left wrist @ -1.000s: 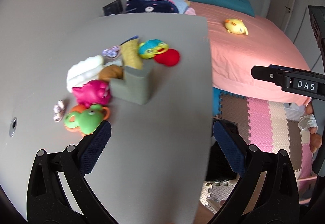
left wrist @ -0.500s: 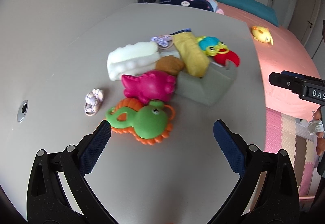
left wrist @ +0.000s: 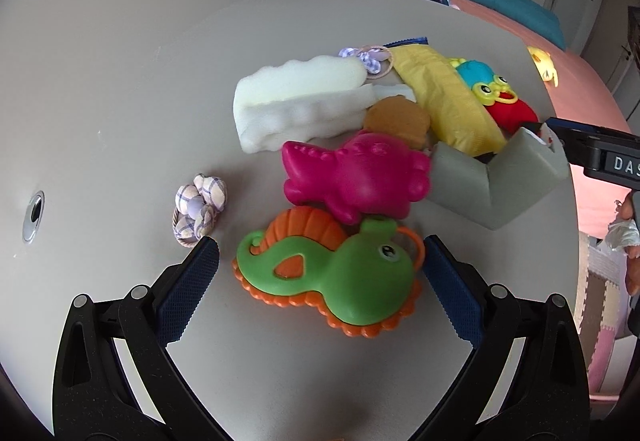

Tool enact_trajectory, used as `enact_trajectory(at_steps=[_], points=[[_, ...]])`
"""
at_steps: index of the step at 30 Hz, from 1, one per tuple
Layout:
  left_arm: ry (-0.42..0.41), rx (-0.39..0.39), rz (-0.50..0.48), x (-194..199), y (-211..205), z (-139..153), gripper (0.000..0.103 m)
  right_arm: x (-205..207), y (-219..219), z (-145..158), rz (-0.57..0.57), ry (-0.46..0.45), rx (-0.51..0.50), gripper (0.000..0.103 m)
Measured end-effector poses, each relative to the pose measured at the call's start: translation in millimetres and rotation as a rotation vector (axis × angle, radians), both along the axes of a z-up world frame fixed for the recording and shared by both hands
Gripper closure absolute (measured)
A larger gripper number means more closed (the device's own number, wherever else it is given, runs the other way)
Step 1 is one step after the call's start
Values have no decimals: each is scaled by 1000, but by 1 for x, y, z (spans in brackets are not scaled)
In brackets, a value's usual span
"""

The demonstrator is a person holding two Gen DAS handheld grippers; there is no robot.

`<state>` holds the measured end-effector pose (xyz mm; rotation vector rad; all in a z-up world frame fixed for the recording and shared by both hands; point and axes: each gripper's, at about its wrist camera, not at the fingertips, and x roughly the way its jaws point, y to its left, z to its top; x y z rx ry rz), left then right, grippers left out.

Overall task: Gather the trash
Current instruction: 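Grasp the green seahorse toy with the left tool while the right tool grasps the red heart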

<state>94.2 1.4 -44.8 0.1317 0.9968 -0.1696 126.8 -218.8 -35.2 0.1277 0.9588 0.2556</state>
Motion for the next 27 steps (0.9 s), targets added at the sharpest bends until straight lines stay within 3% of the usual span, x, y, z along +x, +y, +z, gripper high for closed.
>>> enact_trajectory(at_steps=[4,6,7,8,9,19,27], points=[[-9,-9,-4,-1,5,-2,6,8,11,1,27,-14,-23,31],[-16,-21,-14,-3,5,-1,15,9,14,2,38,-21,-27,33],[-25,-20,-22,-4,4,0,19,10,16,2,46,-23,-29,38],[-24,-17,-29,-6,5,1,19,9,17,1,54,-18,-37,53],[-24,-17,-33,-8,5,1,19,8,19,1,58,-21,-56,54],[-53,4,-38,-24,1,13,20,-14,18,11,71,-19,-22,55],[-107,-8,-34,-54,3,35,20,-42,13,39,59,-79,-13,55]])
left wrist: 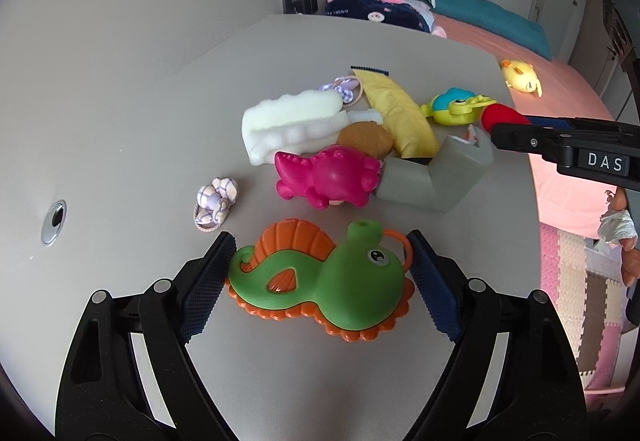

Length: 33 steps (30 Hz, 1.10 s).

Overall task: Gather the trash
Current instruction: 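Carry the seahorse toy and red heart over the black bin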

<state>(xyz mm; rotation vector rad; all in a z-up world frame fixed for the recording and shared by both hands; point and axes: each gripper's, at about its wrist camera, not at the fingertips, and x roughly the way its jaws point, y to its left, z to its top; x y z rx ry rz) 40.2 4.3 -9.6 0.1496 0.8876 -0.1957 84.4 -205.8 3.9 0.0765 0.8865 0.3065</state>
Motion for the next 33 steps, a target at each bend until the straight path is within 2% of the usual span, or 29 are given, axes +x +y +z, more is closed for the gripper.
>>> enact_trajectory(at_steps=[7,17,33], points=[[-41,-15,-18,-17,-8,16,20,-27,-8,18,-20,-49,0,55],[-65,-28,-84,-34,-36,22,20,-65,-29,20,-64,-68,0,55],[-50,-31,-293,-54,-139,15,20,-112,-113,10,-216,-66,12,55]])
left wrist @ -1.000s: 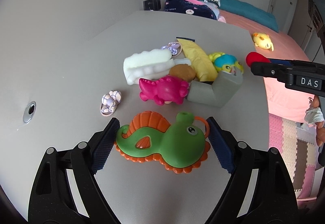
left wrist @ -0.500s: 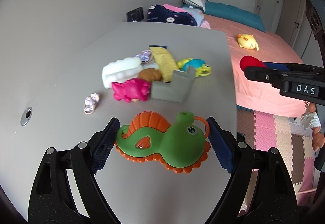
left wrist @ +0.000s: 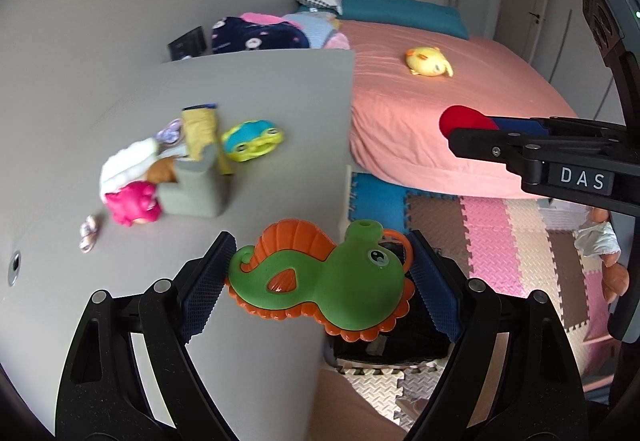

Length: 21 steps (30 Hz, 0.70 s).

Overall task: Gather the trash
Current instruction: 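Carry the seahorse toy and red heart over the black bin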

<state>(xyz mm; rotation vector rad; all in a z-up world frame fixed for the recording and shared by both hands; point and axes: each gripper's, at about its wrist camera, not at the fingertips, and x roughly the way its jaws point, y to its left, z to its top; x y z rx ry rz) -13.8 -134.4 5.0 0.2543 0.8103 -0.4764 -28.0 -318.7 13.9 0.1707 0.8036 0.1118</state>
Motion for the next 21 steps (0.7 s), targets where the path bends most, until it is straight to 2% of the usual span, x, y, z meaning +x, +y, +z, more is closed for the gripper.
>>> enact_trajectory(at_steps=[12,21], points=[[19,16,-134,-10,-60,-8,20,-22,-62,-10,-129,17,11,55],[42,19,-213,-12,-91,-14,20,-33,-91,-19,-193,37,10,55]])
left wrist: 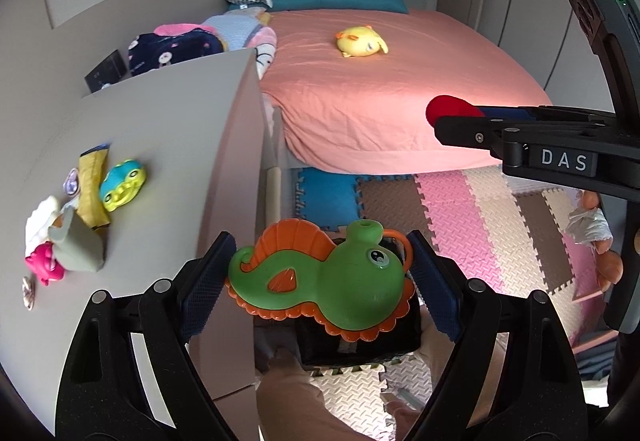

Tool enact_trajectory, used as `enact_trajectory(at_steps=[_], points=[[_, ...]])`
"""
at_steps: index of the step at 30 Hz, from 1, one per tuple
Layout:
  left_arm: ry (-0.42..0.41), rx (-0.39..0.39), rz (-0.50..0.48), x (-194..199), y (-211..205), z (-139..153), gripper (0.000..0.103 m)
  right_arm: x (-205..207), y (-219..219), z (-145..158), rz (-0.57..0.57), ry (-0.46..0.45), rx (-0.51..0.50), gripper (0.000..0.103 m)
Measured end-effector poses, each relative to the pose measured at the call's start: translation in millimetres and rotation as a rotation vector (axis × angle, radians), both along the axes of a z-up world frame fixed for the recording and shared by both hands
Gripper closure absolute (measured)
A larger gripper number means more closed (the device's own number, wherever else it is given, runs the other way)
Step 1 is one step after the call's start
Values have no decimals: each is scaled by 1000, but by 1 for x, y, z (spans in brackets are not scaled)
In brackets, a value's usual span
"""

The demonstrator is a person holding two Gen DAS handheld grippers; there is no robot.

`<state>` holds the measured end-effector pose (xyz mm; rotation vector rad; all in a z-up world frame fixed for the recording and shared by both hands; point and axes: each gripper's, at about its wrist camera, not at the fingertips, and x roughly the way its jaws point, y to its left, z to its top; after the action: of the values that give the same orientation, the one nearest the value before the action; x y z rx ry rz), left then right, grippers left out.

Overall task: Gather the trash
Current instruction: 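Carry the seahorse toy and red heart over the black bin, then open both tools to drop the seahorse and heart into the bin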

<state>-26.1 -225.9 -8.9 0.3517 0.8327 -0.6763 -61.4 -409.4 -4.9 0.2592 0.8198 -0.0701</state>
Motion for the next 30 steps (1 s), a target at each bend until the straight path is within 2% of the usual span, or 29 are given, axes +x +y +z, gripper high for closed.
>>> enact_trajectory(at_steps=[19,29,30], points=[[49,23,-131,-2,-45,-19,20,-5,-28,-18,-83,57,-6,55],[78,36,-128,4,-44,-30,19,4,-30,-31,-91,97,-1,54],[90,46,-128,5,-43,-31,18,6,-30,-32,-97,107,-1,48]])
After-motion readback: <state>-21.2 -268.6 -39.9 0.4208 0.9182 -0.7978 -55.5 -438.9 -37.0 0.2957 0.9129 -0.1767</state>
